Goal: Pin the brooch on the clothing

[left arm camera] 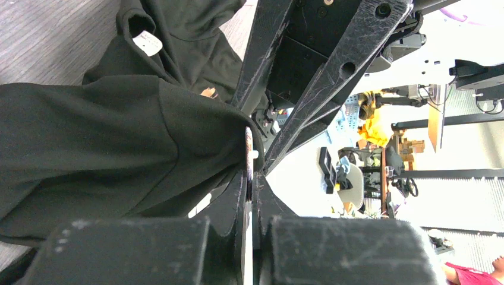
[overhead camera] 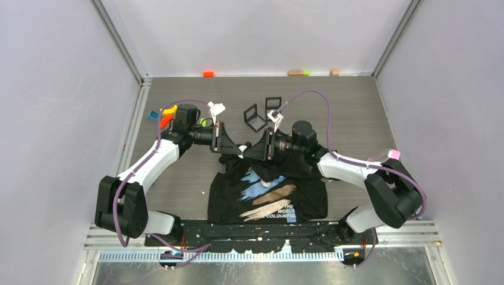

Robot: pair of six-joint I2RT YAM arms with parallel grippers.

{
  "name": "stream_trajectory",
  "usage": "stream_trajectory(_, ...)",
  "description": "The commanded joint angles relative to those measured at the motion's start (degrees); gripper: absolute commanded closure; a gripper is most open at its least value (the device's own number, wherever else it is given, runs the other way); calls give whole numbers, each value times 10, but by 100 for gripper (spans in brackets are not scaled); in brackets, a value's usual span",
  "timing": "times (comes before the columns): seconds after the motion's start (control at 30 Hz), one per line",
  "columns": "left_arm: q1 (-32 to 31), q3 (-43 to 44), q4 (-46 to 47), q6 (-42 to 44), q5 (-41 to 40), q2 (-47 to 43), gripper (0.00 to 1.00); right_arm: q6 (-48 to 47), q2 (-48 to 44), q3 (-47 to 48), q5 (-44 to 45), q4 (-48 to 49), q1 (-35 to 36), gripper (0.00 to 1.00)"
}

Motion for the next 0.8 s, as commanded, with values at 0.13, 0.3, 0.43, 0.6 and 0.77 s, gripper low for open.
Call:
stream_trajectory(0.13, -15, -3, 32, -5, 51, -15, 100, 10, 17, 36, -4, 34, 3, 69)
stream_trajectory(0.3, -20, -4, 36, -2, 54, -21, 100, 19, 32, 41, -13, 37, 3, 76)
stream_trajectory(0.43, -20, -4, 36, -2, 48, -24, 100, 22, 33, 37, 2, 38, 2, 80)
stream_trajectory(0.6, -20, -4, 36, -2, 37, -28, 100, 17, 23, 26, 54, 23, 0, 87)
stream_trajectory(0.77, -20, -4, 36, -2, 36, -28, 100, 1, 14, 21, 91, 0, 0, 89)
